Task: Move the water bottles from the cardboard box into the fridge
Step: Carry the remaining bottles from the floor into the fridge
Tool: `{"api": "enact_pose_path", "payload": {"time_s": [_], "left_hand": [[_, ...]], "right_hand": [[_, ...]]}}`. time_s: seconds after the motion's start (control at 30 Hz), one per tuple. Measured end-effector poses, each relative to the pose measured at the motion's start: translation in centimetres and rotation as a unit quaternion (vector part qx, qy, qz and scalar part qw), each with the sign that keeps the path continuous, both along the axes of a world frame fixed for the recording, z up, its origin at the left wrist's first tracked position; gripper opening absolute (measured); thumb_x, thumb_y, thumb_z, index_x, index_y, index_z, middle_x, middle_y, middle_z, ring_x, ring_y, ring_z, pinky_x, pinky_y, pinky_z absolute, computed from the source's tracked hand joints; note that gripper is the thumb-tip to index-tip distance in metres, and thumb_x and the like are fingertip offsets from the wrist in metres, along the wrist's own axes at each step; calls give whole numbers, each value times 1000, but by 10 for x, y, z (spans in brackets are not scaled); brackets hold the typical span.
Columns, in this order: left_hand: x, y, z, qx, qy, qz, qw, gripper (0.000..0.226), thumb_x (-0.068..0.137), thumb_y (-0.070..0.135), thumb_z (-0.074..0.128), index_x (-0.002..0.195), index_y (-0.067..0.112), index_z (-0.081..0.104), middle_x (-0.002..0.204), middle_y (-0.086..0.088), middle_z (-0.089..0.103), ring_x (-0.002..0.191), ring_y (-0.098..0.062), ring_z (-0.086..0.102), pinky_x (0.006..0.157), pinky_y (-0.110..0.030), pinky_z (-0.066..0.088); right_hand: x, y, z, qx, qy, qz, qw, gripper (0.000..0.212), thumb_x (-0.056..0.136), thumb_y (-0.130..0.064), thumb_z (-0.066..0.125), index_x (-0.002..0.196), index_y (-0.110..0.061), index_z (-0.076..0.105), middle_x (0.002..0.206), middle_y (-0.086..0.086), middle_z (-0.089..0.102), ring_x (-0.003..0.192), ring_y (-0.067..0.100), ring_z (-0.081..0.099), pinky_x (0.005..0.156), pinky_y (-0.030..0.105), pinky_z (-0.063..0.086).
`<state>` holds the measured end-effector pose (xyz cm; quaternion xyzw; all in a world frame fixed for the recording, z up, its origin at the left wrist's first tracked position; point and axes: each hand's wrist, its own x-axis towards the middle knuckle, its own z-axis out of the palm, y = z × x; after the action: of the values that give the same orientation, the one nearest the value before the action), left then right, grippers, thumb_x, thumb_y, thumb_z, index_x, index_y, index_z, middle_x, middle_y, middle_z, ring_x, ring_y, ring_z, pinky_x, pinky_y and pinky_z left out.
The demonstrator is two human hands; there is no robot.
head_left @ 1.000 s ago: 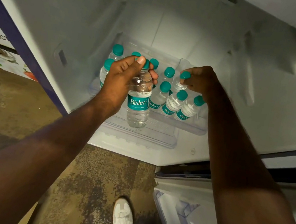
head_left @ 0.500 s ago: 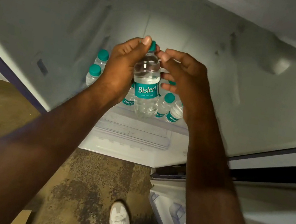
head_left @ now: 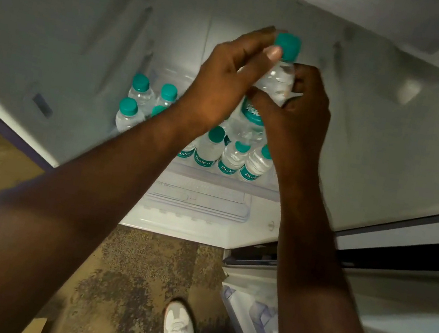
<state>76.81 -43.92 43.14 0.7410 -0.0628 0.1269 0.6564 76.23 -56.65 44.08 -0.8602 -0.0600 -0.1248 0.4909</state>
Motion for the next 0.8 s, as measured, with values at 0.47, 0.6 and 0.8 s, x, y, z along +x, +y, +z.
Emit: {"api": "enact_pose_path", "payload": {"time_s": [0.47, 0.6, 0.8], "left_hand": [[-9, 29, -91, 666, 182, 17, 723, 91, 82, 71, -13, 161, 24, -8, 168, -8, -17, 155, -33, -15, 123, -54, -9], [-7, 28, -95, 659, 172, 23, 732, 90, 83, 70, -14, 160, 23, -10, 168, -7, -17, 154, -32, -16, 125, -51, -9], [-7, 29, -97, 659, 147, 21, 737, 84, 84, 70, -15, 159, 33, -14, 167, -8, -20, 154, -35, -17, 125, -54, -6]], "right_hand": [[41, -16, -46, -115, 118, -149, 975, 48, 85, -32, 75, 124, -16, 51, 117, -2, 64, 104, 15, 63, 80, 18, 39], [49, -15, -56, -161, 167, -127, 964, 58, 81, -30, 81, 128, -17, 50, 127, -1, 62, 111, 19, 62, 87, 24, 46], [63, -14, -69, -209, 224, -120, 944, 61, 83, -38, 80, 130, -17, 48, 133, 1, 61, 115, 21, 63, 90, 27, 49]]}}
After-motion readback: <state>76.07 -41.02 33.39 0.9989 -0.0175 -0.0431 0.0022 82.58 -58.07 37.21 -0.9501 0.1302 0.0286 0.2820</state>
